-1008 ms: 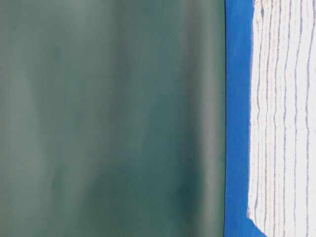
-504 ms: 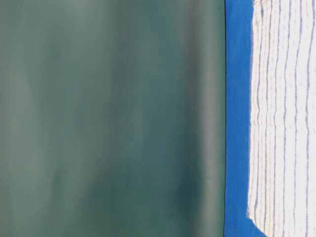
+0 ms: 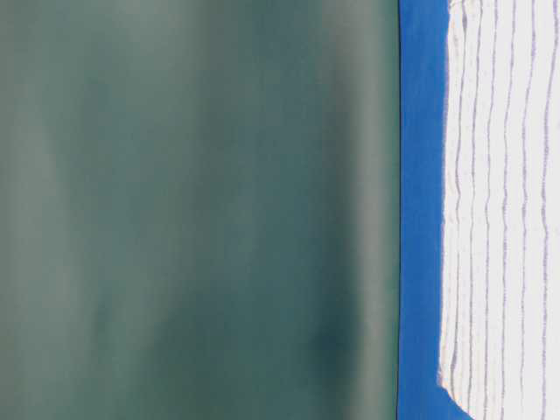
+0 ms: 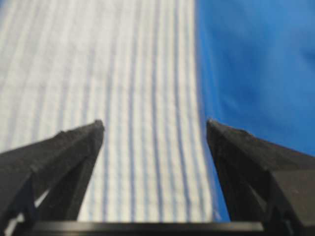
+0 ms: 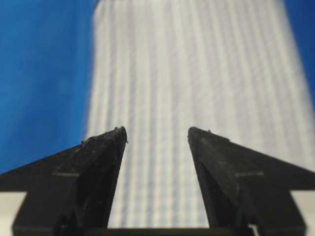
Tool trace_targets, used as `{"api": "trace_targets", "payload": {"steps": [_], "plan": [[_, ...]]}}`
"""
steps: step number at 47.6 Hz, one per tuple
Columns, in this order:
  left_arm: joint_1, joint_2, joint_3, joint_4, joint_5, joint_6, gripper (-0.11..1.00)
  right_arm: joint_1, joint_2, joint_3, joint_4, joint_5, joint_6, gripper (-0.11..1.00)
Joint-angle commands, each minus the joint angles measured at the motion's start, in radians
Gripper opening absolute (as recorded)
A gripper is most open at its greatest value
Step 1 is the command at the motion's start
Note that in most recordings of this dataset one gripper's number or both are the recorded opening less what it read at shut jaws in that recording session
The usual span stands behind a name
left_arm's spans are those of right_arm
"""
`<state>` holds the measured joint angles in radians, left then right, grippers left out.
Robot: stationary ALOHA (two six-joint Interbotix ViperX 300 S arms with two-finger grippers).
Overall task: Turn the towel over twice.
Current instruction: 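Open both grippers and pull them back to the table sides, then move both grippers to the towel's far corners and pinch again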
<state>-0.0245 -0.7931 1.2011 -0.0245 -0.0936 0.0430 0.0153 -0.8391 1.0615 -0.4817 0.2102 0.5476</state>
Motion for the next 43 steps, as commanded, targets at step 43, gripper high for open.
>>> {"api": "trace_targets", "payload": {"steps": [43], "plan": [[0.086, -0.362, 0.195, -0.002, -0.017, 0.008, 0.80, -0.219, -0.115, 0.238, -0.028, -0.383, 0.026, 0.62]]}}
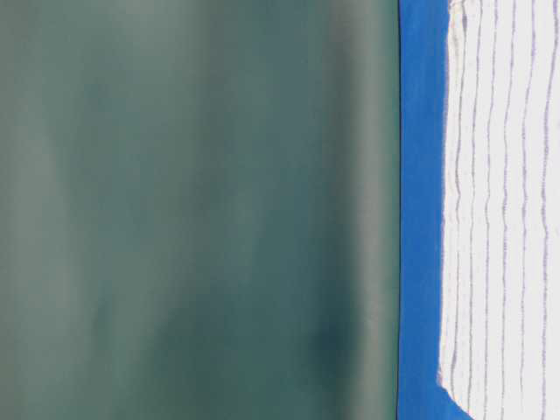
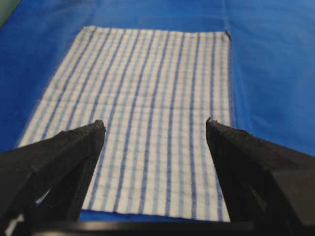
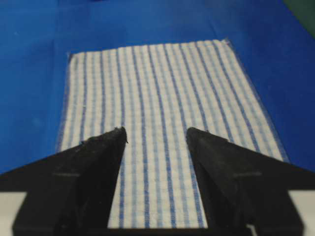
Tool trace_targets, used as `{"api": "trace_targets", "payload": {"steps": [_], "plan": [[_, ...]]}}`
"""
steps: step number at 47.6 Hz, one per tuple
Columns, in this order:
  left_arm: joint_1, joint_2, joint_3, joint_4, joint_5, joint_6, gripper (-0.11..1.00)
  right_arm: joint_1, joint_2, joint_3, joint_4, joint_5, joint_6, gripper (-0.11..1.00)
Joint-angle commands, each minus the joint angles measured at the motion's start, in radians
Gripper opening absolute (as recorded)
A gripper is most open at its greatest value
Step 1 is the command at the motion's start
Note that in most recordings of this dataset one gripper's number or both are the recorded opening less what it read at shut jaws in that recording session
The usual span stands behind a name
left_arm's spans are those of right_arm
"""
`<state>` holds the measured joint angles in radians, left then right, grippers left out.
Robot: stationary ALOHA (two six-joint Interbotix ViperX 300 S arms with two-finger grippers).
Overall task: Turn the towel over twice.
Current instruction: 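Move both grippers to the towel's far corners and pinch again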
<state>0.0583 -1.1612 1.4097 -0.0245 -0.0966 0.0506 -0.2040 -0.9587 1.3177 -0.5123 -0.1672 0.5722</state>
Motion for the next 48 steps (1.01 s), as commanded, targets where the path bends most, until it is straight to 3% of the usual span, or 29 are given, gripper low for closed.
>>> {"api": "trace_targets", "payload": {"steps": [1, 10, 19, 31, 48], "plan": [[0.003, 0.006, -0.015, -0.002, -0.015, 0.000, 0.80, -0.002, 0.005, -0.020, 0.005, -0.005, 0.003, 0.62], [0.018, 0.014, -0.021, -0.002, -0.066, 0.000, 0.79, -0.002, 0.009, -0.043, 0.029, 0.029, 0.003, 0.62], [0.112, 0.117, -0.034, -0.002, -0.164, 0.000, 0.78, -0.048, 0.061, -0.084, 0.031, 0.054, 0.003, 0.62], [0.278, 0.360, -0.083, -0.002, -0.255, -0.002, 0.78, -0.193, 0.227, -0.129, 0.032, 0.058, 0.003, 0.62], [0.417, 0.781, -0.195, -0.002, -0.356, 0.002, 0.78, -0.336, 0.518, -0.206, 0.028, 0.063, -0.011, 0.62]]}}
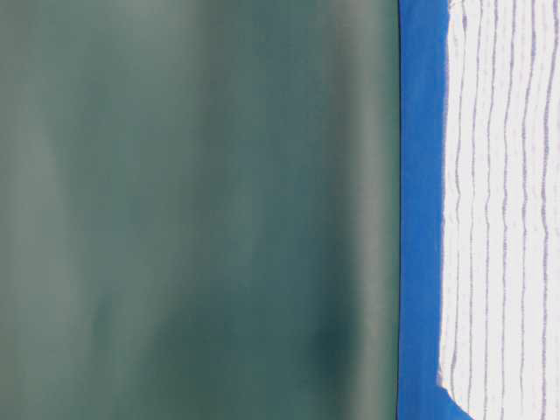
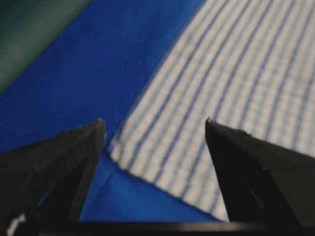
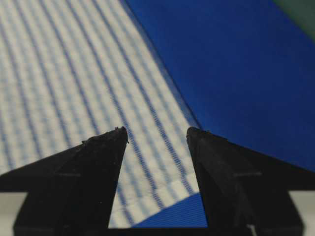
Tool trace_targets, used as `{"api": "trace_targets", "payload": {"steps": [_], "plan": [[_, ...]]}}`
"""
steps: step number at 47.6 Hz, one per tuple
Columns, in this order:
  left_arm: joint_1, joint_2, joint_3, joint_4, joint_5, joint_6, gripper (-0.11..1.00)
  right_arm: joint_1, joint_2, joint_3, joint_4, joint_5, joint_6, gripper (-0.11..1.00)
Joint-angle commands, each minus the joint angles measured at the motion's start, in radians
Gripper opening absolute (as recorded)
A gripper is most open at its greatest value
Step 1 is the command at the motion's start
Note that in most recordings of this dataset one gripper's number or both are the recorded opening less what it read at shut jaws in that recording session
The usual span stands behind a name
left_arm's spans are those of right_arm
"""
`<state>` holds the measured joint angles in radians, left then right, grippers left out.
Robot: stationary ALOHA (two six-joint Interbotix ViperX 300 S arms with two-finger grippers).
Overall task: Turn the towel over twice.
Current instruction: 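Move both grippers to the towel's far corners and pinch again, then lift the towel high with both grippers, pulling it away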
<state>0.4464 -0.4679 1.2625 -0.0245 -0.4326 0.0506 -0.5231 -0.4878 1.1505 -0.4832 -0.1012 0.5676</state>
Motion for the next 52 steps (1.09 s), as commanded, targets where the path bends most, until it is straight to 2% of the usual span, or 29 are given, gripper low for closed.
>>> {"api": "trace_targets", "payload": {"steps": [1, 11, 20, 31, 36, 39, 42, 49, 52], "plan": [[0.038, 0.112, -0.057, -0.002, -0.023, 0.002, 0.78, -0.021, 0.064, -0.044, -0.003, -0.002, -0.009, 0.62], [0.094, 0.365, -0.143, -0.002, -0.117, 0.003, 0.78, -0.075, 0.238, -0.097, -0.021, -0.003, -0.012, 0.62], [0.120, 0.520, -0.212, -0.002, -0.172, 0.003, 0.78, -0.095, 0.354, -0.130, -0.035, -0.009, -0.015, 0.62], [0.137, 0.621, -0.265, -0.002, -0.176, 0.003, 0.77, -0.115, 0.436, -0.153, -0.041, -0.017, -0.017, 0.62], [0.138, 0.643, -0.270, -0.002, -0.176, 0.006, 0.73, -0.124, 0.457, -0.156, -0.041, -0.020, -0.017, 0.60], [0.137, 0.652, -0.270, -0.002, -0.170, 0.011, 0.67, -0.124, 0.460, -0.156, -0.041, -0.020, -0.018, 0.56], [0.138, 0.658, -0.268, -0.002, -0.166, 0.012, 0.57, -0.124, 0.459, -0.155, -0.043, -0.020, -0.021, 0.47], [0.127, 0.663, -0.272, -0.002, -0.137, 0.020, 0.23, -0.124, 0.459, -0.152, -0.041, -0.020, -0.026, 0.09], [0.120, 0.663, -0.275, -0.002, -0.123, 0.025, 0.10, -0.123, 0.457, -0.152, -0.041, -0.021, -0.026, 0.02]]}}
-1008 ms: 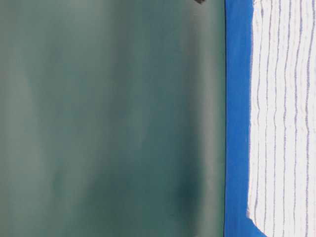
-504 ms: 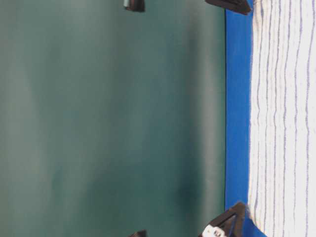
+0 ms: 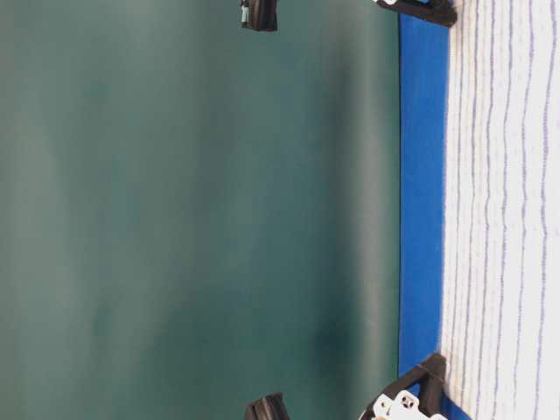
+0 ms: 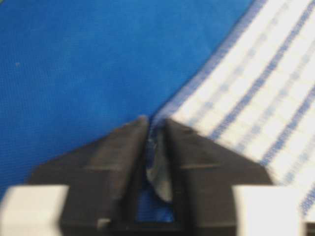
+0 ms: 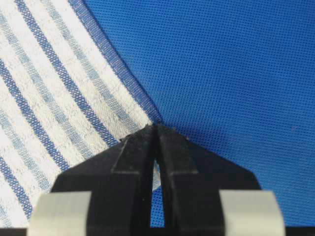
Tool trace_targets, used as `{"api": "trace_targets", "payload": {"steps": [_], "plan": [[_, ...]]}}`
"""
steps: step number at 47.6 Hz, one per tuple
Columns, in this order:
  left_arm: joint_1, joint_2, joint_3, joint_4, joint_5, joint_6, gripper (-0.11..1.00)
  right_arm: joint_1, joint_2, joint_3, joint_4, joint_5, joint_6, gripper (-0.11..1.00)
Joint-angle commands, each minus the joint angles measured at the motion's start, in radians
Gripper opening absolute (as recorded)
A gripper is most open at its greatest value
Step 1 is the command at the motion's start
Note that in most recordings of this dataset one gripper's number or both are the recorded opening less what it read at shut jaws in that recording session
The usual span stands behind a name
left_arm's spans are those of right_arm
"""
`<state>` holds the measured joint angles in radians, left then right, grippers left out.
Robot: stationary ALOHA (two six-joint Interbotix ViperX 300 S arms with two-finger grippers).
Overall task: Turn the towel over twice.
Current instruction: 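Lift the towel high with both grippers, pulling it away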
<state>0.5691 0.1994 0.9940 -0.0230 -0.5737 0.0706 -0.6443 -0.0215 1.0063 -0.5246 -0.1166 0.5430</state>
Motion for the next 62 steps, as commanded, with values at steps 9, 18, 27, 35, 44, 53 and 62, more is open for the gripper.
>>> {"api": "trace_targets", "payload": {"steps": [9, 18, 27, 35, 44, 53, 62], "plan": [[-0.011, -0.006, -0.002, -0.003, 0.043, 0.005, 0.02, -0.003, -0.009, -0.014, 0.000, -0.029, -0.002, 0.02], [-0.011, -0.041, 0.005, -0.003, 0.058, 0.005, 0.02, -0.008, -0.031, -0.029, 0.000, -0.032, -0.002, 0.02], [0.000, -0.160, -0.008, -0.003, 0.132, 0.006, 0.02, -0.043, -0.103, -0.048, -0.002, -0.020, -0.002, 0.02], [0.044, -0.290, -0.035, -0.003, 0.218, 0.006, 0.02, -0.094, -0.190, -0.071, -0.002, 0.020, -0.002, 0.02], [0.083, -0.413, -0.084, -0.003, 0.273, 0.008, 0.02, -0.118, -0.336, -0.114, -0.025, 0.098, -0.006, 0.02], [0.095, -0.523, -0.124, -0.003, 0.307, 0.018, 0.02, -0.118, -0.477, -0.146, -0.048, 0.163, -0.006, 0.02], [0.092, -0.603, -0.155, -0.003, 0.364, 0.067, 0.02, -0.118, -0.591, -0.156, -0.058, 0.181, -0.006, 0.02]]}}
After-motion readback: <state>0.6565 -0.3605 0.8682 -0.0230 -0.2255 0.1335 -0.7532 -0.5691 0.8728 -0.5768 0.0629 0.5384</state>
